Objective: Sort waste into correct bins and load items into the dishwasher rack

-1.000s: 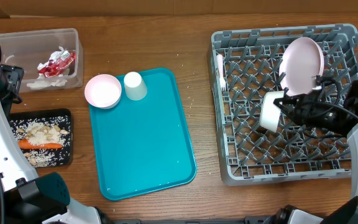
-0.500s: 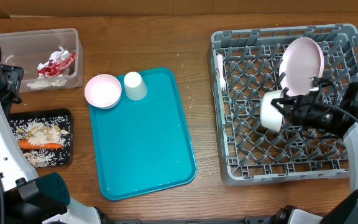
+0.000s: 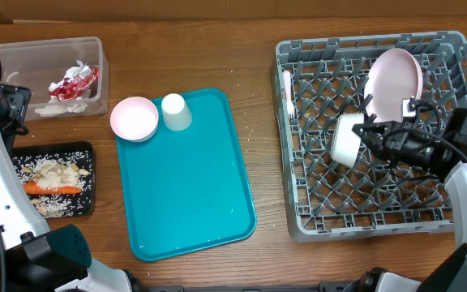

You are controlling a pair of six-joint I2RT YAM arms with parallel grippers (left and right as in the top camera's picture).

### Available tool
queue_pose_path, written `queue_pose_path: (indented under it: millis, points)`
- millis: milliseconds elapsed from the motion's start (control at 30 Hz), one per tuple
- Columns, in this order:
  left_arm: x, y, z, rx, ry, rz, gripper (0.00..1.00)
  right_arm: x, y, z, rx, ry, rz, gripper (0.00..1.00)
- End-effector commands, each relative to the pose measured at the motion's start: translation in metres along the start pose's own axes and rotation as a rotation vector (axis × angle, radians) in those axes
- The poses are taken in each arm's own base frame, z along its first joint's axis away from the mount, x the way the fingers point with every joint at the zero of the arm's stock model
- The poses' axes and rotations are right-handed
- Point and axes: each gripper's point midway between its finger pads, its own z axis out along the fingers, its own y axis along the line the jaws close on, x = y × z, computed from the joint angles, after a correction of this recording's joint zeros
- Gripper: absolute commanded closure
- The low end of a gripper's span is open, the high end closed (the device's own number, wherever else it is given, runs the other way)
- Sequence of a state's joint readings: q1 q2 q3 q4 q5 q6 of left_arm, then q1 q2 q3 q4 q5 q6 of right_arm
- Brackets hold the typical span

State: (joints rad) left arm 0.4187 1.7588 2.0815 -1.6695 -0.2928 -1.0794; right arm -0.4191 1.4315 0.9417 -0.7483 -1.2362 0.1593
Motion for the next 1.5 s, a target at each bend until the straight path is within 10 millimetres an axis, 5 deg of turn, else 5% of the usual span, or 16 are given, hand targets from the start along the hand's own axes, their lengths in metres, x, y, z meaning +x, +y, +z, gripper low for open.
queue_pose_path:
  millis: [0,467,867,1000,1267,1467]
  points:
    - [0.0,0.0,0.003,-0.018,-0.013,-0.011,0.0,0.005,-0.017,-0.001,0.083,0.002,0.007,0.96]
    - [0.0,0.0,0.003,-0.018,-0.013,-0.011,0.0,0.004,-0.028,-0.004,0.142,-0.01,0.02,0.88]
    - [0.0,0.0,0.003,-0.018,-0.013,-0.011,0.0,-0.02,-0.032,-0.046,0.184,-0.14,0.093,0.87]
    - [0.0,0.0,0.003,-0.018,-0.013,-0.011,0.0,-0.025,-0.037,-0.063,0.356,-0.164,0.105,0.85]
    - [0.0,0.0,0.003,-0.018,-0.013,-0.011,0.0,-0.036,-0.032,-0.152,0.938,-0.349,0.135,0.71]
    - [0.0,0.0,0.003,-0.018,-0.013,-0.011,0.0,-0.029,-0.014,-0.148,0.933,-0.35,0.089,0.67]
